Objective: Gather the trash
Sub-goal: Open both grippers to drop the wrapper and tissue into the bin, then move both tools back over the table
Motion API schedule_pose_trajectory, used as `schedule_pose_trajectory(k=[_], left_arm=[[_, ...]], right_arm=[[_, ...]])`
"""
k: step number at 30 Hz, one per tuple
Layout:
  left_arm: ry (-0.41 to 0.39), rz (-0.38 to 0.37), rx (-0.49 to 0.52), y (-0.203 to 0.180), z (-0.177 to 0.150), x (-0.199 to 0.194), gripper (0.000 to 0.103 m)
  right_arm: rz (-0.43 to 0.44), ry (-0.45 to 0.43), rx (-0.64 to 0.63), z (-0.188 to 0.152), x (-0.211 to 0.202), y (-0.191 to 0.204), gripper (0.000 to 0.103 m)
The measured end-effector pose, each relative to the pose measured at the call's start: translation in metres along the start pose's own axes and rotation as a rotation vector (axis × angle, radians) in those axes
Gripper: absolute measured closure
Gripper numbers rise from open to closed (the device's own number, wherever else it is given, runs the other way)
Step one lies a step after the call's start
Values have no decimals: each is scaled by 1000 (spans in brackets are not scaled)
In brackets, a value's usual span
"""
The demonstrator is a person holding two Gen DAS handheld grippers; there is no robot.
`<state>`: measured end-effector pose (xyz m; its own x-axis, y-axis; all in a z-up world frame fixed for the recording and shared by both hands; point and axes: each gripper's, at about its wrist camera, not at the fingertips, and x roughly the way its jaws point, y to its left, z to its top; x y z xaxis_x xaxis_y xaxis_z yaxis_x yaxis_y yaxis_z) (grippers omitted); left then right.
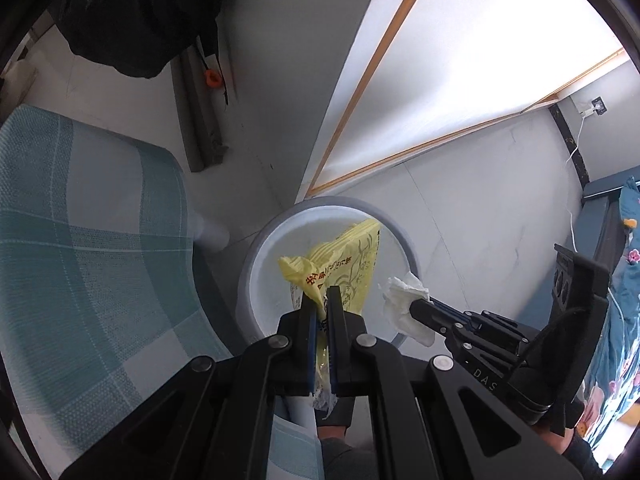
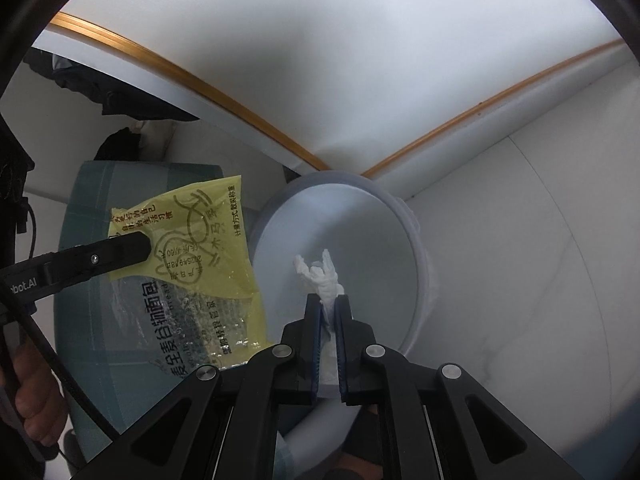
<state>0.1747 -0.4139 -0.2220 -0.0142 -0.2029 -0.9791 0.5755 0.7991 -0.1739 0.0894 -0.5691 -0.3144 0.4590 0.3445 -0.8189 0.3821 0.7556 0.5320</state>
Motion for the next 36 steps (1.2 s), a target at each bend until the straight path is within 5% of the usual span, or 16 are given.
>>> schedule_pose_trajectory(k=[5,7,9,12,14,16,24,32,36], left_arm=[[51,4,-73,3,16,10,101],[65,18,-72,-1,19,12,98],[90,46,-70,-4,18,17,93],[121,47,-78,-5,16,23,71],[102,68,-67,-6,13,20,53],[83,100,-51,-7,13,16,46],[27,114,-36,-4,7,-8,45],[-112,125,-44,0,-11,-64,44],[-171,141,-45,5,-28,-100,44]], right_arm=[[3,18,-12,-1,8,2,94],[0,24,3,-3,7,1,88],[12,31,26,-3,7,-4,67],[18,27,44,-4,2,-9,52],[15,18,49,-5,-2,-11,51],[25,6,55,-7,-8,-14,51],[-5,-42,48,-15,-37,-20,50],[-61,-163,-15,-7,-95,-2,49],[-147,-223,-100,-4,-128,23,40]])
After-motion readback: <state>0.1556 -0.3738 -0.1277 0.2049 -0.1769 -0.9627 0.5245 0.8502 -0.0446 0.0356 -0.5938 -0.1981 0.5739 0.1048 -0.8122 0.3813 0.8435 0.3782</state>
